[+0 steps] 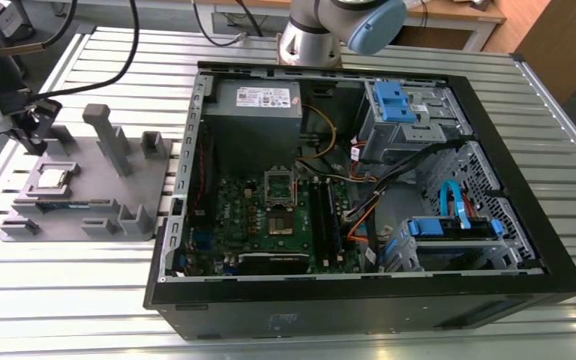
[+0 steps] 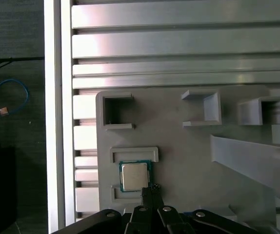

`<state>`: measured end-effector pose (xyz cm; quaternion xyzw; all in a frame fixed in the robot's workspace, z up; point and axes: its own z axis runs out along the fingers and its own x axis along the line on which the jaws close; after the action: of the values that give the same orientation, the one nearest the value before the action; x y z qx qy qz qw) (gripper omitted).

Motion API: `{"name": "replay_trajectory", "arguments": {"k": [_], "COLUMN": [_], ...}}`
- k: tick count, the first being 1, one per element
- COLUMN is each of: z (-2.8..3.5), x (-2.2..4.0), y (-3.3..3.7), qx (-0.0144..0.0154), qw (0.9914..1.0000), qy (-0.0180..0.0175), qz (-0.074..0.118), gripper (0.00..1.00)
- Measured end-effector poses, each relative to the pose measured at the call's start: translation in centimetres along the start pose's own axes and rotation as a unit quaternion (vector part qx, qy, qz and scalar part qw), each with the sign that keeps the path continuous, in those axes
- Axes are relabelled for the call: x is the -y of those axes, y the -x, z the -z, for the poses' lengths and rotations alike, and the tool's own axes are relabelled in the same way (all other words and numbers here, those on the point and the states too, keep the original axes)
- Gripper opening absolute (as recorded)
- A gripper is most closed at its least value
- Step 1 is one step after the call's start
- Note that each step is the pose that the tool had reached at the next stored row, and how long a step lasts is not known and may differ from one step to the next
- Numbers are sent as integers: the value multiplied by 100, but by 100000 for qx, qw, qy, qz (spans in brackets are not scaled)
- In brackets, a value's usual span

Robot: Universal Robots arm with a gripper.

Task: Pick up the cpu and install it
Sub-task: 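Pick up the cpu and move it towards the insertion slot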

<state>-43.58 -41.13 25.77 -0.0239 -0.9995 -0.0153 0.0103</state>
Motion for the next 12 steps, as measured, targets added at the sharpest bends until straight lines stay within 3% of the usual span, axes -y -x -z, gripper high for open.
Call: {"name": "replay_trajectory", "arguments": {"k": [10,12], "z": [-146,-169], "x": [11,13], "y": [-55,-70], "qx": [-1,126], "qw": [100000,100000], "qy": [-3,6], "qz": [26,88], "gripper": [11,11]}}
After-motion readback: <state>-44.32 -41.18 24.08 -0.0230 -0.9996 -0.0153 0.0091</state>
